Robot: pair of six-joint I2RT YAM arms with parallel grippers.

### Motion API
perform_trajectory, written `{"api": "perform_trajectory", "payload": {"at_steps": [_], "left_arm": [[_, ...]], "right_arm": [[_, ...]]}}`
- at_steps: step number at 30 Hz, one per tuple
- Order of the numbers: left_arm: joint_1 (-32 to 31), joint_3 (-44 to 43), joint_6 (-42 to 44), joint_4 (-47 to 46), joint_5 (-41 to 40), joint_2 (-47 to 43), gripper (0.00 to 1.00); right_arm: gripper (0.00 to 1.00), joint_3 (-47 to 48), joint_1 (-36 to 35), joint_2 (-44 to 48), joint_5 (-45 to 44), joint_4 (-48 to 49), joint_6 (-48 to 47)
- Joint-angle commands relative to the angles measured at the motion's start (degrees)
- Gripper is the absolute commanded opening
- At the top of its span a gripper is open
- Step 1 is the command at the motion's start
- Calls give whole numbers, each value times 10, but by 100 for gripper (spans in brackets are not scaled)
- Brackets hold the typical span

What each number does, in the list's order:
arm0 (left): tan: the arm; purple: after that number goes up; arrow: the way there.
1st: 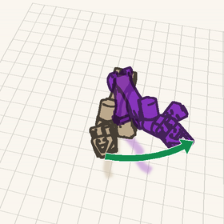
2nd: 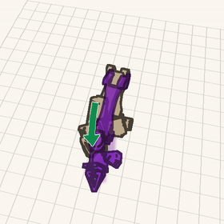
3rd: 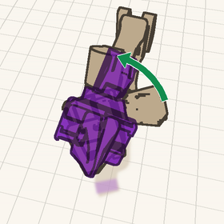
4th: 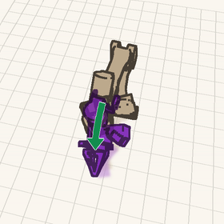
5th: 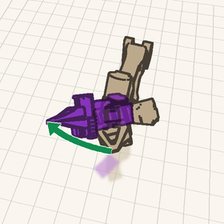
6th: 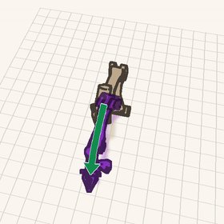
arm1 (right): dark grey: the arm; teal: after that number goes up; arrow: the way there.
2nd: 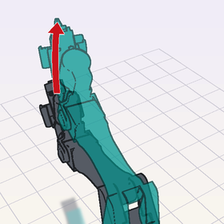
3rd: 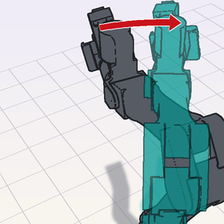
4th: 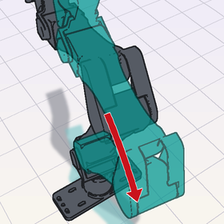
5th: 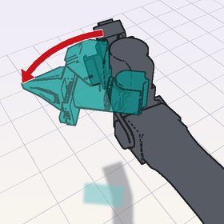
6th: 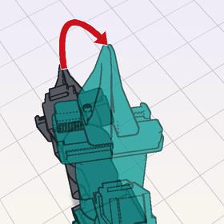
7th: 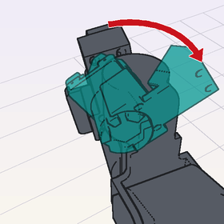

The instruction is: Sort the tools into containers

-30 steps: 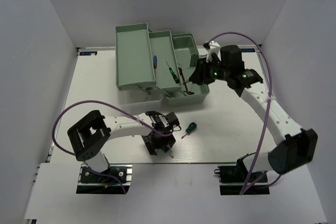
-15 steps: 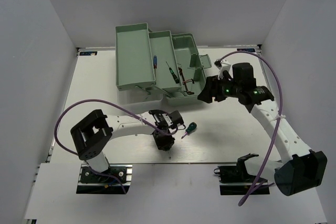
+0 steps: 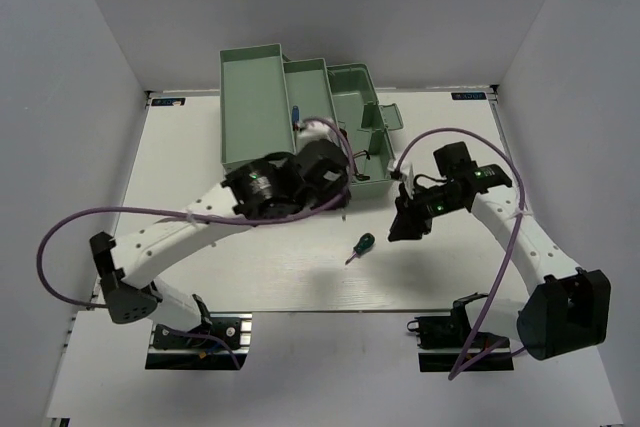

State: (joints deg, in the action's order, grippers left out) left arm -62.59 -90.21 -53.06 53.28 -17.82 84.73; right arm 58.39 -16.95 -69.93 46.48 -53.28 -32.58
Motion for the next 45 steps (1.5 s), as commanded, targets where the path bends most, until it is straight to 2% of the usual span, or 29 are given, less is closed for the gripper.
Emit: {"api": "perform_trajectory", "payload": {"at_steps": [1,2,3,4,5,9,11,12,14,18,20,21,23,24,27,28,31,33,39,42,43,45], "left_arm": [[23,-70,59,60,-161,-34,0],[29,-83,59,72,-191,-34,0],[43,-102,53,82,-248,-34,0],[52,-102,59,76,-272,-34,0],[63,-102,59,68,-314,-34,0],[154,-119,134,-27,-323,-15,0],[191,-158,150,-27,-303,11,0],[226,-170,160,-20,-292,40,0],[259,-185,173,-20,-269,60,0],[345,-185,205,-40,-210,85,0],[364,-180,217,-48,-179,104,4],[370,-180,217,-48,-166,111,13],[382,-180,226,-48,-127,131,26],[382,-170,233,-48,-118,131,37],[394,-148,251,-81,-75,131,51],[394,-148,251,-86,-60,131,60],[399,-167,262,-86,-51,136,70],[404,-178,268,-72,-51,136,72],[418,-175,279,-51,-74,58,80],[437,-110,259,-29,-93,-17,81],[443,-64,253,-24,-93,-37,81],[466,9,232,-10,-93,-86,82]], "right_arm": [[41,-30,-2,4,56,-80,-243],[61,-40,-2,5,51,-78,-263],[67,-45,-5,1,48,-82,-280],[73,-43,-8,-5,45,-87,-333],[75,-40,-9,-9,41,-90,-346],[87,-23,-19,-48,46,-118,-463],[87,-23,-26,-56,46,-129,-545],[87,-24,-32,-61,45,-128,-559],[87,-26,-43,-71,41,-110,-612],[87,-35,-58,-98,20,-51,-644],[87,-24,-69,-112,14,-39,-651],[87,-20,-76,-115,13,-39,-656],[85,-9,-86,-134,4,-36,-659],[85,-6,-94,-135,1,-32,-661],[84,-6,-107,-153,-18,-1,-652],[82,-9,-118,-157,-26,11,-645],[79,-21,-139,-174,-60,74,-602],[79,-24,-150,-192,-89,115,-576],[72,-47,-185,-223,-166,182,-562],[66,-73,-191,-226,-189,197,-587],[64,-84,-193,-226,-198,198,-594],[55,-103,-195,-223,-205,202,-616]]}}
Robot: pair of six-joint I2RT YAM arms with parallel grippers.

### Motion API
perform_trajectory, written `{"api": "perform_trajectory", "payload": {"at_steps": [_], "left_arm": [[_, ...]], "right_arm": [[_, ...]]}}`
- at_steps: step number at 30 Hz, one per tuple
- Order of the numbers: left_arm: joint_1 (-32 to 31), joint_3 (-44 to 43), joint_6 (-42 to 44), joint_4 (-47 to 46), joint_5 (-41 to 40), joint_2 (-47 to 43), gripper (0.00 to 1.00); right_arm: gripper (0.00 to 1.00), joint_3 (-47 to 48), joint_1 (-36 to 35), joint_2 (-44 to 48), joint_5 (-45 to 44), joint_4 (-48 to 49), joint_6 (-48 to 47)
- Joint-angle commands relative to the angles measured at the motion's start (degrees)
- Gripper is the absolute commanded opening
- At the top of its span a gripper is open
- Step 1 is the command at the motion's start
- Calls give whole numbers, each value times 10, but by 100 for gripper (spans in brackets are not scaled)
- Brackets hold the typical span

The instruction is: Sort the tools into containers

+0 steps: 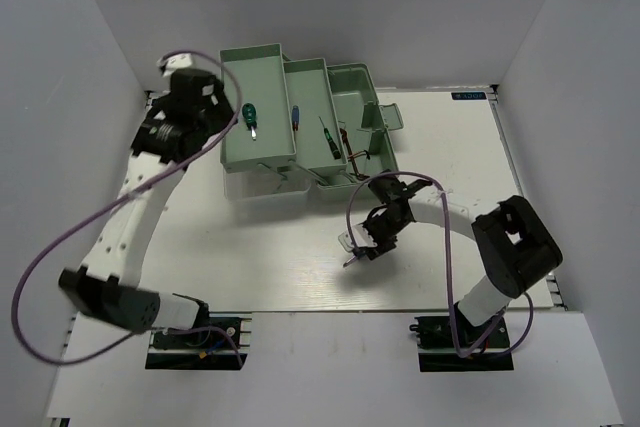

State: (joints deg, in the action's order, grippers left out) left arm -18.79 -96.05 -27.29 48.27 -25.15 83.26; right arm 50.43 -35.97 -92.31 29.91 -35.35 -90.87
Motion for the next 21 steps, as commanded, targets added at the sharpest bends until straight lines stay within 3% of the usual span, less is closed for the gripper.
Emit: {"api": "perform_trajectory", "payload": {"at_steps": [1,2,4,6,7,10,11,13,14,15,16,18,19,21], "left_arm": [[37,91,-35,40,-20,-85,82],[46,112,-45,47,-12,-97,82],[72,169,-72,47,11,-128,82],[88,213,-92,40,29,-144,84],[108,226,-106,34,34,-157,84],[146,266,-112,17,77,-162,84],[156,273,-112,17,100,-156,84],[176,297,-117,3,120,-147,85],[196,307,-123,-13,147,-147,85],[207,327,-123,-25,159,-141,85],[215,335,-128,-35,170,-135,85],[235,354,-133,-65,206,-125,85],[241,359,-133,-77,217,-113,85],[248,367,-128,-114,264,-97,85]], "right_arm": [[49,-34,-5,4,-49,24,-37],[36,-38,-4,5,-50,20,-40],[22,-35,-3,10,-45,6,-38],[6,-8,2,27,-27,-48,-26],[2,4,4,49,-1,-125,-19],[0,95,10,75,71,-212,-6],[0,141,9,97,134,-297,-7],[0,209,9,119,162,-311,70],[0,259,6,122,192,-299,93],[0,303,6,126,194,-282,193],[0,339,4,123,188,-204,236],[0,374,4,100,169,-151,343],[0,422,1,90,141,-69,412],[0,453,-7,44,69,-20,515]]}}
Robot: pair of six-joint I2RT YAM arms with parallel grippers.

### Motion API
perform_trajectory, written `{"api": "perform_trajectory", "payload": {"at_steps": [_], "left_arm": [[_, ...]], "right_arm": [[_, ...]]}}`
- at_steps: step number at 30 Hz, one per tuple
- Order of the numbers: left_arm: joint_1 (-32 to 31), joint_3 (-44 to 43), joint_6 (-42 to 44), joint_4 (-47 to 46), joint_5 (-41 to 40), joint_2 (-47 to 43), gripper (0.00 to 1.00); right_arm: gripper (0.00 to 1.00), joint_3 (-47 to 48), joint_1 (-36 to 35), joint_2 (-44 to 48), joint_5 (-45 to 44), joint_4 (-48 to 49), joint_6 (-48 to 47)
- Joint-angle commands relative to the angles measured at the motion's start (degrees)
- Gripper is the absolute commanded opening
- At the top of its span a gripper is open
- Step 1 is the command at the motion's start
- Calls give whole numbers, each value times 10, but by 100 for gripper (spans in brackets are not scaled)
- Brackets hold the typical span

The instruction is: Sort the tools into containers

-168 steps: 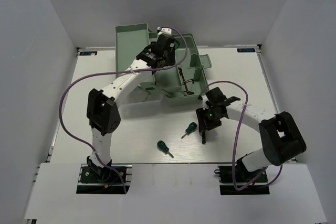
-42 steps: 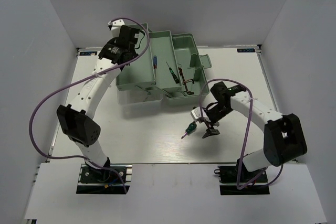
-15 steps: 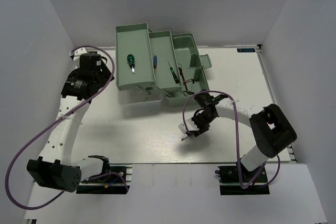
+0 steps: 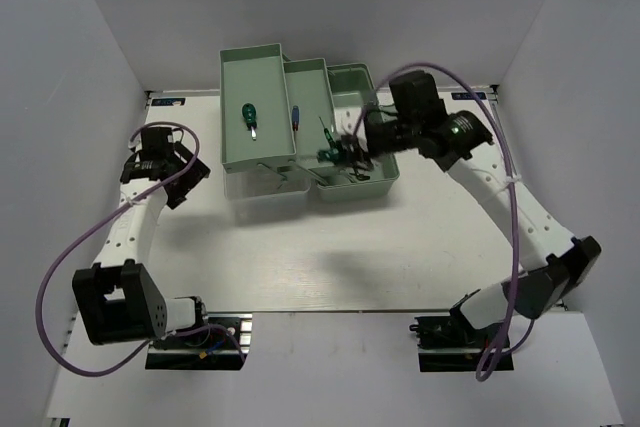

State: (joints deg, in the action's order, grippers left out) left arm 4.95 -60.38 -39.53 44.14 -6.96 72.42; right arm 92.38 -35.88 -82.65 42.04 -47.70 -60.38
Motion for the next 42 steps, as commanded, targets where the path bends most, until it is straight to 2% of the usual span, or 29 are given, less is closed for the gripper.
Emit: {"api": "perform_trajectory", "payload": {"at_steps": [1,2,3,4,5,7,11,12,13,14,15,16,17,20,22,23,25,26,27,28,29,30,31,34,35,36,38,39,42], "left_arm": [[16,16,-5,-87,115,29,85],[16,16,0,-99,132,38,85],[23,16,8,-120,148,46,85],[23,16,8,-134,176,54,85],[28,16,15,-142,186,68,85],[28,16,30,-165,214,78,85],[28,4,47,-160,223,97,85],[33,4,52,-154,223,102,85],[33,4,61,-154,228,102,85],[33,4,61,-149,228,102,85],[38,4,67,-144,228,102,85],[38,4,74,-143,228,96,85],[38,4,74,-138,223,90,85],[45,9,85,-128,229,84,85],[45,15,85,-122,234,72,85],[45,15,85,-122,234,67,85],[50,23,85,-122,240,51,85],[50,30,85,-117,240,46,85],[50,30,85,-117,240,46,85],[50,35,85,-110,240,36,85],[50,35,85,-110,240,26,85],[50,35,85,-104,240,26,85],[55,35,79,-104,240,18,85],[55,35,73,-93,247,5,85],[55,35,66,-92,256,-3,85],[55,35,57,-87,256,-11,85],[55,35,50,-87,261,-17,85],[55,35,45,-87,261,-25,85],[55,42,45,-73,247,-36,85]], "right_arm": [[0,86,-15,-68,-70,150,290],[0,110,-22,-81,-82,151,307],[0,166,-25,-141,-112,152,322],[0,223,-33,-160,-124,147,374],[0,278,-39,-202,-133,142,386],[0,334,-52,-268,-159,151,422],[0,380,-81,-327,-209,185,423],[3,388,-83,-347,-210,187,413],[19,388,-83,-353,-219,186,412],[40,387,-98,-357,-223,185,407],[54,386,-100,-362,-221,184,405],[65,371,-101,-358,-223,188,407],[69,363,-99,-356,-223,198,409],[71,287,-90,-299,-183,244,423],[69,250,-89,-238,-94,277,425],[68,170,-89,-219,-49,312,420],[61,111,-90,-182,5,355,389],[57,59,-92,-132,70,367,365],[53,2,-94,-117,87,376,305],[43,-44,-96,-92,104,384,277],[36,-63,-96,-76,128,372,246],[32,-89,-99,-69,127,361,170],[24,-107,-103,-69,129,334,144],[18,-137,-116,-71,82,307,70],[21,-145,-120,-73,66,316,52],[29,-155,-130,-80,12,325,47],[46,-165,-152,-94,-19,359,33],[51,-165,-157,-108,-77,366,32],[59,-150,-180,-138,-123,396,32]]}}
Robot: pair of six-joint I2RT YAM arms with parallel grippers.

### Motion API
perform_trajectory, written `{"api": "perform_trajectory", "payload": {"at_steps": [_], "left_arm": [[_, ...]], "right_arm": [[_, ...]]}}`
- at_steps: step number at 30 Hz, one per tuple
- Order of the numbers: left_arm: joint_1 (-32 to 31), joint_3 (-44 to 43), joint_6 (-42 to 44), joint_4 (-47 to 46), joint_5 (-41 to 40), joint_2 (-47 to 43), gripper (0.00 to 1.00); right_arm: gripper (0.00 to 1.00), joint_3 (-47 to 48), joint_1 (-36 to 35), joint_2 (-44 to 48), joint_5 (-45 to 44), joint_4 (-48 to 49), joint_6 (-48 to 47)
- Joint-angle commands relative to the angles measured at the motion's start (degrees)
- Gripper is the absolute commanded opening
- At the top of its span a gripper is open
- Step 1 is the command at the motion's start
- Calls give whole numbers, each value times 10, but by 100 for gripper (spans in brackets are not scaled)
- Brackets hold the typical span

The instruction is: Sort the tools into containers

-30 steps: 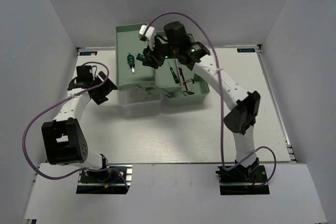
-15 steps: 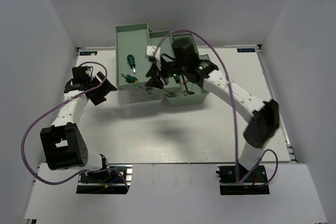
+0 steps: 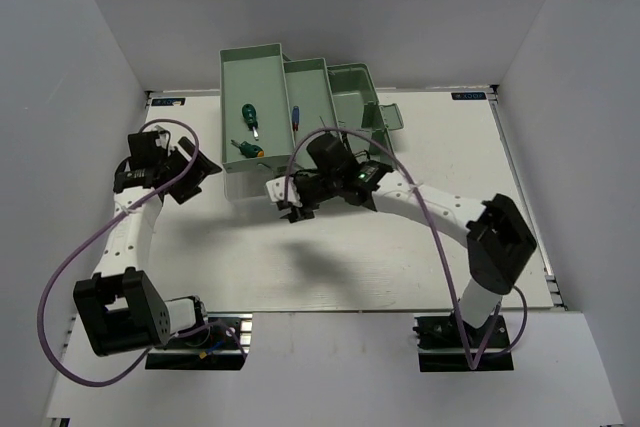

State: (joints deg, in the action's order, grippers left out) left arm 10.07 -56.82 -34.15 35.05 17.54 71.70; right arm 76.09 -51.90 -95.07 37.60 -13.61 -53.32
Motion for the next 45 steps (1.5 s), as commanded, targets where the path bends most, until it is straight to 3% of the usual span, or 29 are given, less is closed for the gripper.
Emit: {"api": "perform_trajectory", "payload": {"at_steps": [1,14,17,18,23,28,33,45], "left_arm": [[4,12,-9,18,-6,-29,85],[4,28,-9,49,-58,-56,86],[4,16,-31,72,-87,-56,87],[4,16,-39,80,-98,-56,87],[14,24,-71,88,-146,-48,87],[25,96,-85,13,-85,-10,87],[30,103,-80,-46,-61,50,87],[7,8,-69,-106,40,220,87]], "right_arm": [[60,19,-23,-33,-96,80,-33],[63,96,-80,-165,-236,103,-53],[57,116,-86,-201,-264,77,-61],[54,125,-88,-213,-270,75,-61],[0,134,-86,-220,-274,53,-53],[0,150,-82,-165,-250,42,-13],[0,212,-83,-88,-207,18,87],[0,232,-70,-42,-145,24,199]]}}
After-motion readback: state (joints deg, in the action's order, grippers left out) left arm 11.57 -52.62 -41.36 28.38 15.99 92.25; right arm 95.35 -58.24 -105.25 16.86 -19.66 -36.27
